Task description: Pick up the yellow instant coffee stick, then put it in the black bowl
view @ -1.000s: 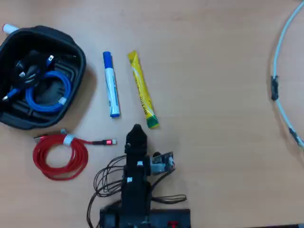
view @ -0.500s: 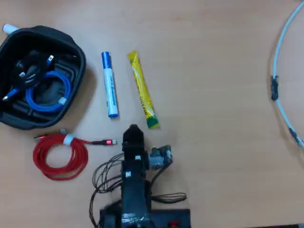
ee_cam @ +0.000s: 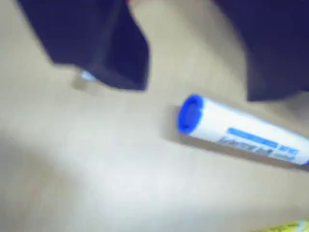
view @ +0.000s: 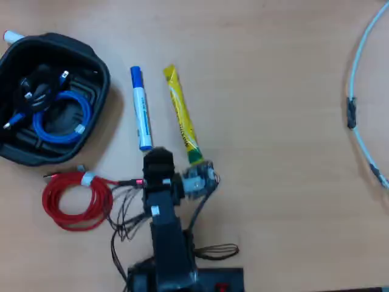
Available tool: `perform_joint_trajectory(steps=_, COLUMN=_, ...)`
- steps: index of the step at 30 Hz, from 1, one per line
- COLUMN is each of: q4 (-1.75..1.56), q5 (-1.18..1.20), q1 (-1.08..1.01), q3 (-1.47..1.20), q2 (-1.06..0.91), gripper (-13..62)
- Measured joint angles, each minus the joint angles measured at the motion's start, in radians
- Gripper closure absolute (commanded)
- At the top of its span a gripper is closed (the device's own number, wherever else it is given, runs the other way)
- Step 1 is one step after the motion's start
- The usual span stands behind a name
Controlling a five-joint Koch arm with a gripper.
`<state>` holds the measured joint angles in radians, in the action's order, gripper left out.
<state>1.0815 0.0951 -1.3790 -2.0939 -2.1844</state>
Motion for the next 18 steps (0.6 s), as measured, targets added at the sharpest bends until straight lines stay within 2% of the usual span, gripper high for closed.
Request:
perform_joint_trajectory(steps=5, q4=0.107, q5=0.106, q1=0.000, q3=0.196, q2=0.172, gripper=30.9)
perform_joint_trajectory(steps=13, q4=0.244, q5=0.446, q1=-0.003, q3=0.482, q2=0.351, gripper=30.9)
perform_joint_trajectory(steps=18, q4=0.325, q5=0.522, q1=-0.015, q3=0.709, q2=0.482, gripper=30.9)
